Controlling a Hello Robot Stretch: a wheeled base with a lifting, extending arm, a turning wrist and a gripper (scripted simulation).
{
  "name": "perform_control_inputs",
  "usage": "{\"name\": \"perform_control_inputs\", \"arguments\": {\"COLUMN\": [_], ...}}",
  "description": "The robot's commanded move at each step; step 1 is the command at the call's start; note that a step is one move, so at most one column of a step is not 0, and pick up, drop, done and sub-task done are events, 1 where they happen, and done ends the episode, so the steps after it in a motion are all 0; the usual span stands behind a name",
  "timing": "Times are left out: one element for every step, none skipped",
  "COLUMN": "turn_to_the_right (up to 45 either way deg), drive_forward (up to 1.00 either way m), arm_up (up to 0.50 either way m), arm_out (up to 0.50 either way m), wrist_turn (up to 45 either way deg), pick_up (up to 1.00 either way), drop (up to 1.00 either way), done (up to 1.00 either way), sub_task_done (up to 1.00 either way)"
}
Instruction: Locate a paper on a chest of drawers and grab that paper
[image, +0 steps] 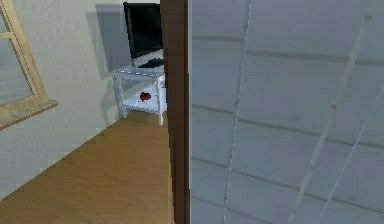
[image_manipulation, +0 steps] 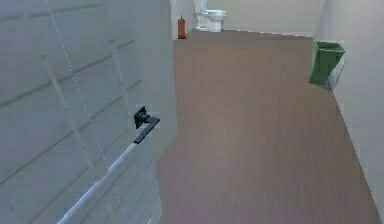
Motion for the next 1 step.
{"name": "perform_control_inputs", "arguments": {"turn_to_the_right": [0.0], "drive_forward": [0.05], "arm_up": [0.00], "arm_out": [0.00], "wrist_turn": [0.0], "pick_up": [0.00], "drop": [0.00], "done": [0.00], "sub_task_done": [0.00]}}
